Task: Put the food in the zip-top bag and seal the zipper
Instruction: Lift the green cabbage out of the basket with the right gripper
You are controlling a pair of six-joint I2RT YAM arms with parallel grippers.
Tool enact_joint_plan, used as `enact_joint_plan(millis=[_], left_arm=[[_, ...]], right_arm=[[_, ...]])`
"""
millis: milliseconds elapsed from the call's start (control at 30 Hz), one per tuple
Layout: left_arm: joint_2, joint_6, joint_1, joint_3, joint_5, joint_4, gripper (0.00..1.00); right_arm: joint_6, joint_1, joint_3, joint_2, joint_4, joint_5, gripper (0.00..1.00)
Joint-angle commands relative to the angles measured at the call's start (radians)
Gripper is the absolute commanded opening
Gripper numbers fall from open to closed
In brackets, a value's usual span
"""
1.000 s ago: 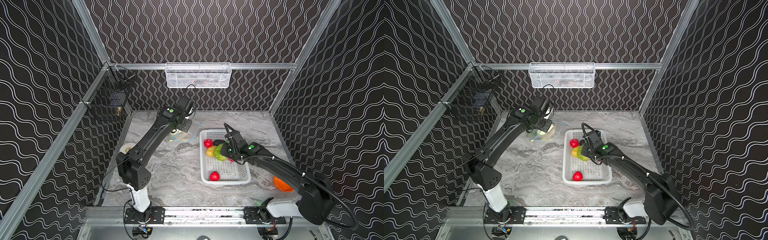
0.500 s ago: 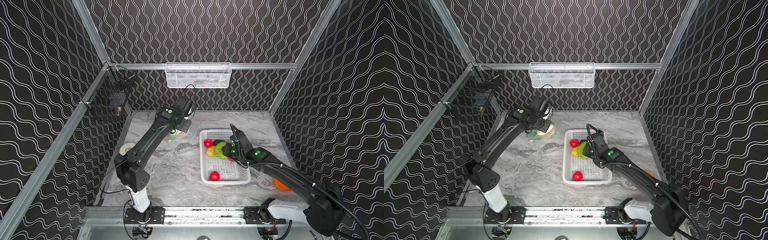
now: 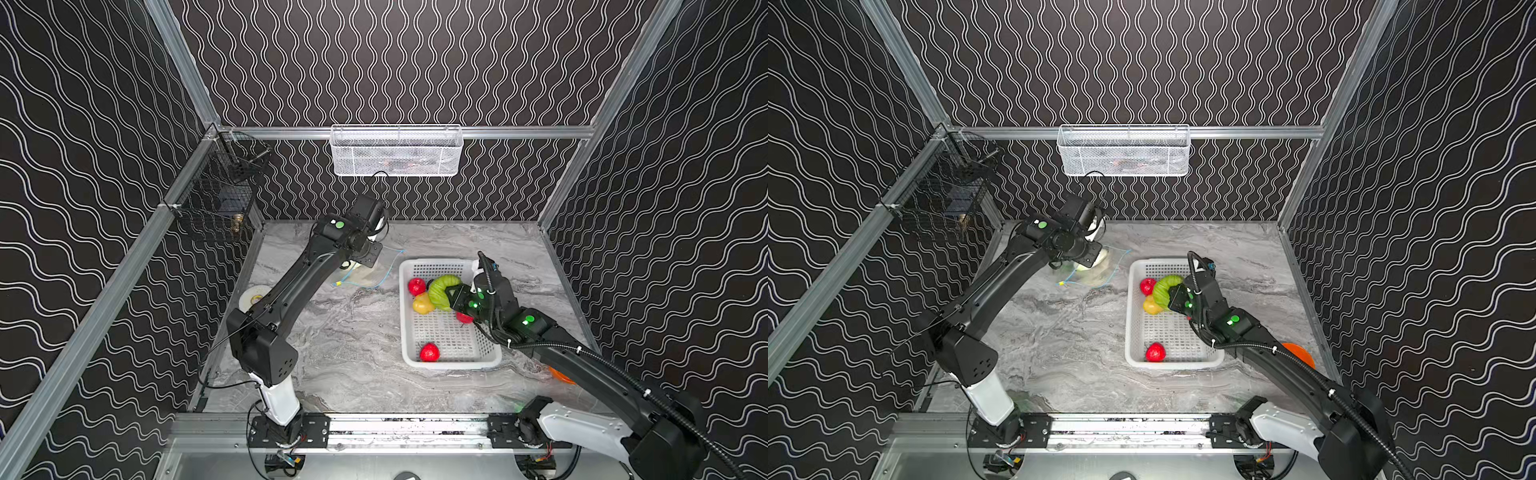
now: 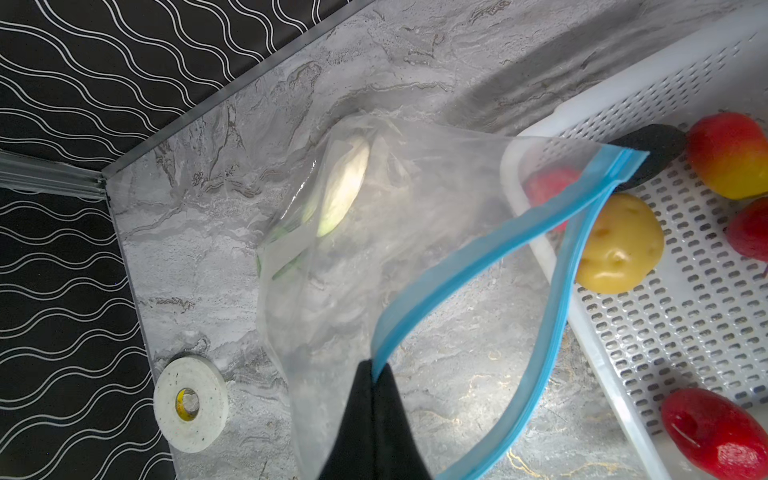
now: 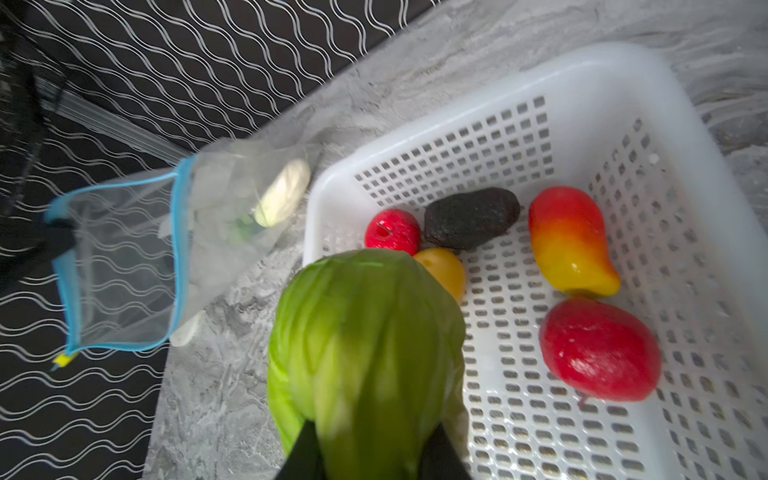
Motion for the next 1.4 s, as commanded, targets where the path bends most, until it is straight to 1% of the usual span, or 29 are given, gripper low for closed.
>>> enact_joint_plan(millis=[0,200,400,767,1000,1167,1367], left_arm=[[-0.002,0.001,0.001,0.004,0.008,0.011,0.00],[0.000,0.008,0.001,0.005,0.001,0.009,0.00],[0.007,0.006,0.002,0.007,0.005,0.007,0.00],[0.016,0.003,0.002,0.026,0.014,-0.002,0.00],[0.018,0.002,0.001,0.031,0.018,-0.005,0.00],[0.008,0.006,0.001,0.032,-0.005,-0.002,0.00],[0.002,0.007,0.000,0.026,-0.005,0.000,0.00]], right_arm=[[-0.015,-0.001,-0.003,-0.013,0.103,-0.005,0.00],[-0.026,0.000,0.009,-0.012,0.137,-0.028,0.00],[-0.030,0.000,0.000,-0.010,0.227,-0.061,0.00],[-0.036,0.017,0.042,0.046,0.347,-0.120,0.00],[-0.033,0.058,0.077,0.103,0.425,-0.123,0.00],[-0.008,0.102,0.083,0.149,0.535,-0.109,0.00],[-0.002,0.132,0.121,0.212,0.584,-0.110,0.00]])
